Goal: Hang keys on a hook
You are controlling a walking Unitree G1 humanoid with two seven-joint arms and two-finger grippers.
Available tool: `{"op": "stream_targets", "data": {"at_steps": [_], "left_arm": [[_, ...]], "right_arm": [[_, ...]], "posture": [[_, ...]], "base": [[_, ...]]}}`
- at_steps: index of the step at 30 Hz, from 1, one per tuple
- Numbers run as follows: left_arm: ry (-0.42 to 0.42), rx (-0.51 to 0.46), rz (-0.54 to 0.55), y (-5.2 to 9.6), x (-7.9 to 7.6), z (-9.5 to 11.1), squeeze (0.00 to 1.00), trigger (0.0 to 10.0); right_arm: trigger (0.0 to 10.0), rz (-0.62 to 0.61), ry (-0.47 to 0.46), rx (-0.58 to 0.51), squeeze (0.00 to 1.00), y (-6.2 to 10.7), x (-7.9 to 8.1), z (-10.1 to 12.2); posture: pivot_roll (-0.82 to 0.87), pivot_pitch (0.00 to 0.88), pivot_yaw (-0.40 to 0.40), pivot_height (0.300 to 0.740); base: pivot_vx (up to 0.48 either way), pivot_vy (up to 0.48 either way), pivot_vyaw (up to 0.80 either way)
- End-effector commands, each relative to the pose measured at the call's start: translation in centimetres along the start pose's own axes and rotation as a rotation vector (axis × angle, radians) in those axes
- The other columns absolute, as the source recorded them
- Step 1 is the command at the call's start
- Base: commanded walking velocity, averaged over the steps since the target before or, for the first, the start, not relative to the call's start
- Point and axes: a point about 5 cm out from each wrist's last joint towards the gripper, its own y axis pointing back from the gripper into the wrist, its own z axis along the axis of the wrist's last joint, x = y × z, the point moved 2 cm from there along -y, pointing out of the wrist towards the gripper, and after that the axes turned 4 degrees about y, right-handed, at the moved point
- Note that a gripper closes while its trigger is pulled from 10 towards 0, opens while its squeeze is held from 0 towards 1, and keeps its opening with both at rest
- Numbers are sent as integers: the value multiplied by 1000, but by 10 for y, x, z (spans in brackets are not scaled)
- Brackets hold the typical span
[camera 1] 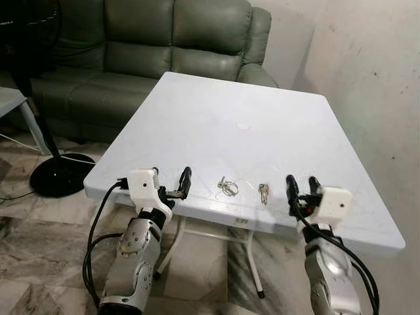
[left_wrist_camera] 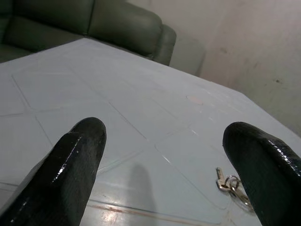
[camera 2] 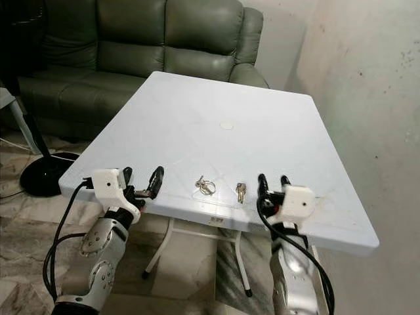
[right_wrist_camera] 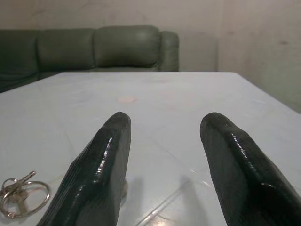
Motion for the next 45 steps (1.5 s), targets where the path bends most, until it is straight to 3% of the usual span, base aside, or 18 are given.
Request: {"op": "stream_targets", "data": {"at_steps": [1,7,10,22,35,45], "left_arm": [[10,9,8,3,6,-5,0,10000],[-4,27,8,5,17,-11,0,10000],[-11,39,19,2,26,-14,0,10000],[34,15,3,-5,27,-8,0,10000],[61,-1,20,-3,30,-7,0,10000],[64,0,23,-3,29,-7,0,10000]], "right_arm": [[10000,-32,2,4,0,4,-7,1],[10000,-58,15,71,0,22,-18,-13],[10000,-127,28,92,0,30,-30,-19],[10000,-106,11,55,0,27,-19,-8],[10000,-43,15,43,0,20,-4,-2],[10000,-25,22,45,0,19,-1,-1]], "posture": [[9,31,-72,740],[-13,25,-57,740],[-30,22,-45,740],[-44,24,-28,740],[-20,15,-50,740],[-16,3,-56,740]], "base": [[0,0,0],[0,0,0],[0,0,0],[0,0,0],[0,417,0],[0,454,0]]}}
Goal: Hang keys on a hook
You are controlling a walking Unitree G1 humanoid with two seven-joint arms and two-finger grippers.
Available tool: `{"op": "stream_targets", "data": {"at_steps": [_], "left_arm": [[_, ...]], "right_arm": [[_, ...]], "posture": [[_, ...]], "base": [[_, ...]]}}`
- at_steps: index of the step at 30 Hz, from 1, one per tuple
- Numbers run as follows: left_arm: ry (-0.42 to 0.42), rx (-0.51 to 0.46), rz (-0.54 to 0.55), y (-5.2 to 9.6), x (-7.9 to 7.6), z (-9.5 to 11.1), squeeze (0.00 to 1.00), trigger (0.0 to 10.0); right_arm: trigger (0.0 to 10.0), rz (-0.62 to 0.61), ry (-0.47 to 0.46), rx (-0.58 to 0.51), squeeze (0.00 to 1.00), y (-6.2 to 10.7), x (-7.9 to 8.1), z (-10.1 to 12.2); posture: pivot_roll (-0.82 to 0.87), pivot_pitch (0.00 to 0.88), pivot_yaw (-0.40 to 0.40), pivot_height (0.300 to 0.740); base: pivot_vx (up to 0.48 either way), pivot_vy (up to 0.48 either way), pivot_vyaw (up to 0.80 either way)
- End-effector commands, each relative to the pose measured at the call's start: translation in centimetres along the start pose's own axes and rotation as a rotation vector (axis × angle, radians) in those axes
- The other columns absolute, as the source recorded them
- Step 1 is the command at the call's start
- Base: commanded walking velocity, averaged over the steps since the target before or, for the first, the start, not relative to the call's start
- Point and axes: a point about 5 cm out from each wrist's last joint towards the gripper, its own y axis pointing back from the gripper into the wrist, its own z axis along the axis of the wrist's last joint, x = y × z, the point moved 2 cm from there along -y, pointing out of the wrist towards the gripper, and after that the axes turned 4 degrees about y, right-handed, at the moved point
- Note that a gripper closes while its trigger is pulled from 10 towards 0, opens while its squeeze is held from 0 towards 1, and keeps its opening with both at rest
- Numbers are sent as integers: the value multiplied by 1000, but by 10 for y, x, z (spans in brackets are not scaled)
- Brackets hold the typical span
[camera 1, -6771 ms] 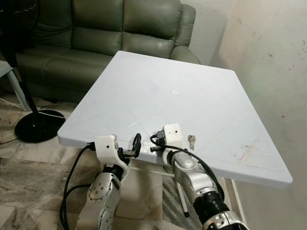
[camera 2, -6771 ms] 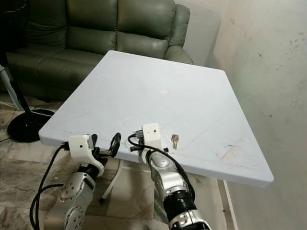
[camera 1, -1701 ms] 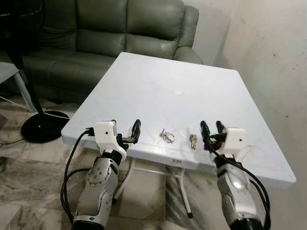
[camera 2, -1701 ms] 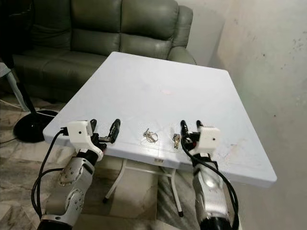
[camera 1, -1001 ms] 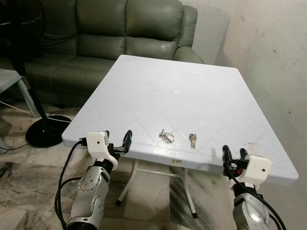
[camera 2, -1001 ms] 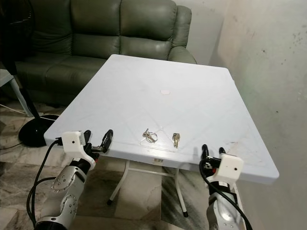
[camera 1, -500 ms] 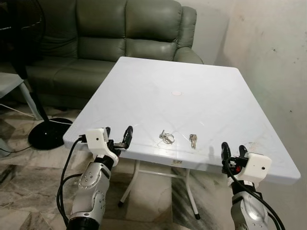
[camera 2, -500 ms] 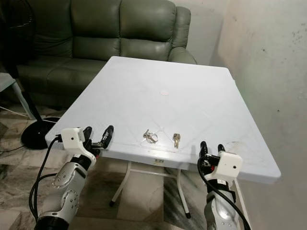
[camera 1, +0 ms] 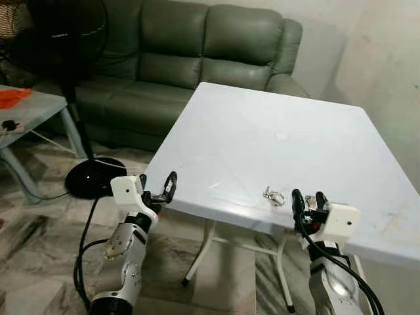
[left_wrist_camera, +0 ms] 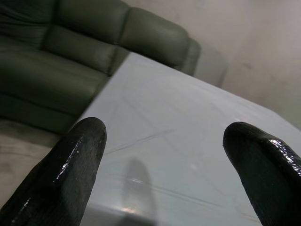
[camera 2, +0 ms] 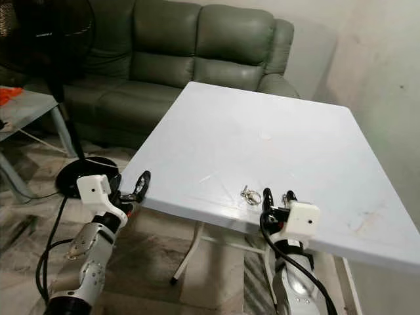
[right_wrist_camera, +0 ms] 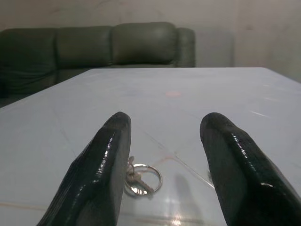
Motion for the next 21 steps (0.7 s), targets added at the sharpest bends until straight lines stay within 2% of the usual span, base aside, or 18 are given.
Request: {"op": "stream_targets", "data": {"at_steps": [1,13,21], "left_arm": [[2,0,-13,-2,-8,-2,0,10000],[16,14,33,-3,-6,-5,0,10000],[22,20,25,-3,-7,-5,0,10000]], "right_arm": [[10000,-8,17,-1,0,0,-5,2],[10000,16,21,-3,0,-1,0,3],[10000,26,27,-2,0,-1,0,3]], "posture": [[-15,2,-57,740],[-13,0,-59,740],[-10,0,-63,740]], "base": [[0,0,0],[0,0,0],[0,0,0]]}}
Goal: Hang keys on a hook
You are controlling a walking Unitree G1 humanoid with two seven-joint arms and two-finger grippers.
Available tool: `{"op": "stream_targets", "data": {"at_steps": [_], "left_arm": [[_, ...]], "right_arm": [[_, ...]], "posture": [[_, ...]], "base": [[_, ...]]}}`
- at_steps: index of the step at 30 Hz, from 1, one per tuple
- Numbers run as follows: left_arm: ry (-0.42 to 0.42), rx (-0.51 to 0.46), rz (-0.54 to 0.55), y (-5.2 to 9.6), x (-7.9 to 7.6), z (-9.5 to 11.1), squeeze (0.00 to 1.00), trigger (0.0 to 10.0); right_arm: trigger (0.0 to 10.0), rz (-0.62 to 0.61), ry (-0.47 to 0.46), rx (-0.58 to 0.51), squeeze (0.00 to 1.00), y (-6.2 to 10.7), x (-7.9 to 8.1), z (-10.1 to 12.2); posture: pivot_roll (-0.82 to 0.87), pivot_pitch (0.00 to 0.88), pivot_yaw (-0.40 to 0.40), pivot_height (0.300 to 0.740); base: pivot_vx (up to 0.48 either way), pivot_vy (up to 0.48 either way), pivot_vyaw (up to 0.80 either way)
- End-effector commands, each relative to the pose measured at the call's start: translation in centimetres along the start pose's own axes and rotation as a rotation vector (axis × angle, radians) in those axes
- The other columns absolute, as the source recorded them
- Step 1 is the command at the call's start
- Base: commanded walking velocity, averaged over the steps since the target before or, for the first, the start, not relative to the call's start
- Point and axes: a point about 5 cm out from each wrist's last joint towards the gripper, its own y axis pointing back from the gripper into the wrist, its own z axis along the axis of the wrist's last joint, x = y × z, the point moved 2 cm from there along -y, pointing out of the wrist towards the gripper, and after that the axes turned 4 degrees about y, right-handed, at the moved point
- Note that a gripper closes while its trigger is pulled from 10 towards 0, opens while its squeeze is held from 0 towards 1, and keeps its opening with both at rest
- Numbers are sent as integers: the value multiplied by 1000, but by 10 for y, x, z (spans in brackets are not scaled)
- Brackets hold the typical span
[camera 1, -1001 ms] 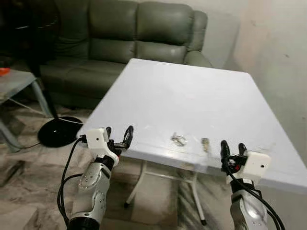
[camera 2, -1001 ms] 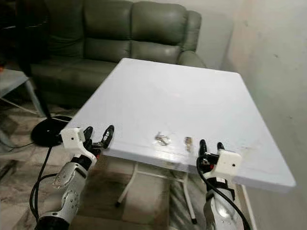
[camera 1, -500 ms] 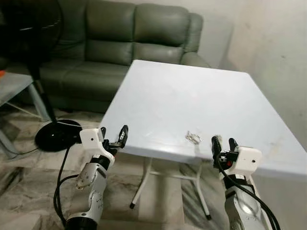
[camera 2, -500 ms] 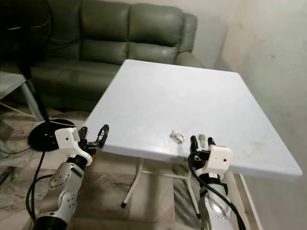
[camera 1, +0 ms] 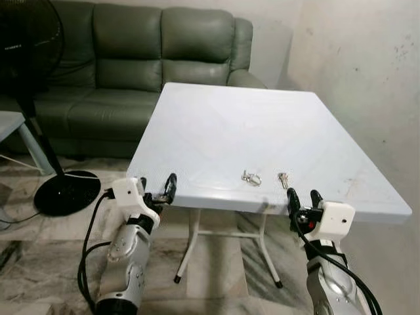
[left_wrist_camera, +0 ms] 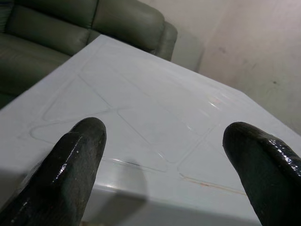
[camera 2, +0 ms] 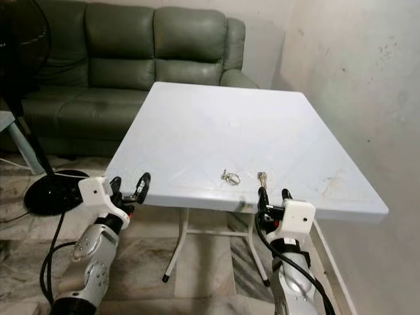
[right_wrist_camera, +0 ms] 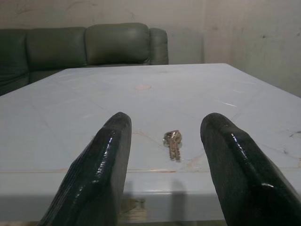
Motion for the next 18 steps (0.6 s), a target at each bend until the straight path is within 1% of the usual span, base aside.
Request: {"op": "stream_targets", "data": {"at_steps": [1,4,5,18], "left_arm": [[-1,0,-12,-2,-2,2,0,10000],[6,-3,-10,-2,-2,2,0,10000],[9,-4,-9,-2,-3,3,0,10000],[21,-4,-8,-2,-4,1,0,10000]], "right_arm": [[10000,5,9,-13,0,-2,-1,4],[10000,12,15,-13,0,-2,-1,4],[10000,14,16,-14,0,-3,-1,4],[10000,29,23,-13,0,-3,1,5]], "posture": [[-10,0,-63,740],[-9,0,-65,740],[-9,0,-67,740],[-7,0,-75,740]], "base": [[0,0,0],[0,0,0],[255,0,0],[325,0,0]]}}
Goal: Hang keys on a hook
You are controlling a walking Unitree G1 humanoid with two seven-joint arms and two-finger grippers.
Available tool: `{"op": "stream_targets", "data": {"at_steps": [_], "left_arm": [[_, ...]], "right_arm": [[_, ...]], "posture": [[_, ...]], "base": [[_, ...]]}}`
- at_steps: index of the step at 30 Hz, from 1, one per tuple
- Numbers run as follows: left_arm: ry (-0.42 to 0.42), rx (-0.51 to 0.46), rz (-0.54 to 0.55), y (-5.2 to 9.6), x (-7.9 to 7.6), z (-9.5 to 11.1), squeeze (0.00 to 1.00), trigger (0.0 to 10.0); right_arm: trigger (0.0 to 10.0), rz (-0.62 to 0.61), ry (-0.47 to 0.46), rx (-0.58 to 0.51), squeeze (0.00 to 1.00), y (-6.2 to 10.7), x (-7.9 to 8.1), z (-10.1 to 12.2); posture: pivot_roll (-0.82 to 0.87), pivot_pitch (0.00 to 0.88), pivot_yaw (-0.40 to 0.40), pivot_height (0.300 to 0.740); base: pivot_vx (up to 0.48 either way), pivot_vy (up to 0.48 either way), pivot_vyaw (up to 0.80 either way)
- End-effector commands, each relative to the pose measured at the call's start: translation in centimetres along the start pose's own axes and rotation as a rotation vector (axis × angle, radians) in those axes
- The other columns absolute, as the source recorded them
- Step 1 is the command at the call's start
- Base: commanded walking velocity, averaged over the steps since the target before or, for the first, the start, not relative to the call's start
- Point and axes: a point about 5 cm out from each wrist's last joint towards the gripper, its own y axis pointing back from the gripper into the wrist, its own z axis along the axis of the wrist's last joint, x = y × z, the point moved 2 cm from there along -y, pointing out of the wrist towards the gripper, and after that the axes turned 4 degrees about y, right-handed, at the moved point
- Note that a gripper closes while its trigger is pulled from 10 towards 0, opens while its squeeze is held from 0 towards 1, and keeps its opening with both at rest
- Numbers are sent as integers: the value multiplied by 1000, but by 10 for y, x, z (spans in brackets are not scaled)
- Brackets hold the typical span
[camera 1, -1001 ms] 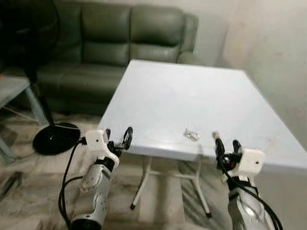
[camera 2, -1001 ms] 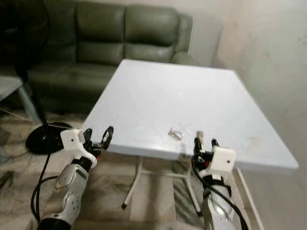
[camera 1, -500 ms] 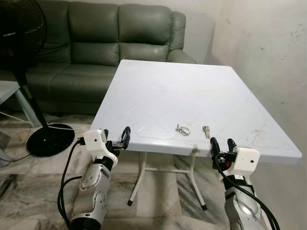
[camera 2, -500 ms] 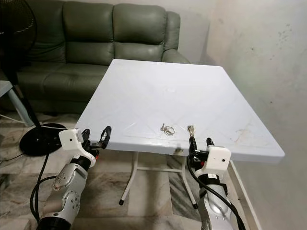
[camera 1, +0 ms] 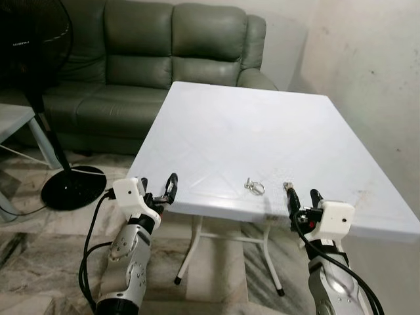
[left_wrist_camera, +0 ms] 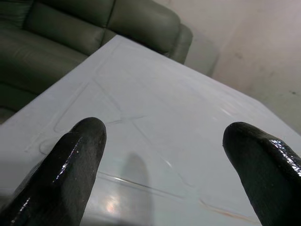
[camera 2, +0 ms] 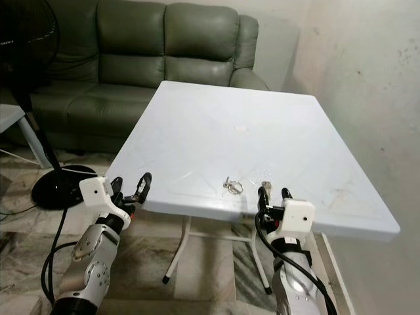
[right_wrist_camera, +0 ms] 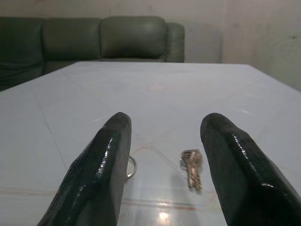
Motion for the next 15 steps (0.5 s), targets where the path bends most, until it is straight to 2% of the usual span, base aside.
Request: {"op": "stream_targets", "data": {"at_steps": [1,11,15], "left_arm": [[6,0,-11,-2,-3,1,0,10000],[8,1,-13,-2,-6,0,0,10000],[-10,10,16,-1,-5,-2,0,10000]], "right_arm": [[10000,3,6,-11,0,-3,0,4],[10000,16,1,-8,0,-2,2,4],[10000,12,-29,-1,0,-2,2,3]], "posture": [[-7,0,-75,740],[-4,0,-77,740],[-2,6,-78,740]], "base": [[349,0,0],[346,0,0],[0,0,0]]}}
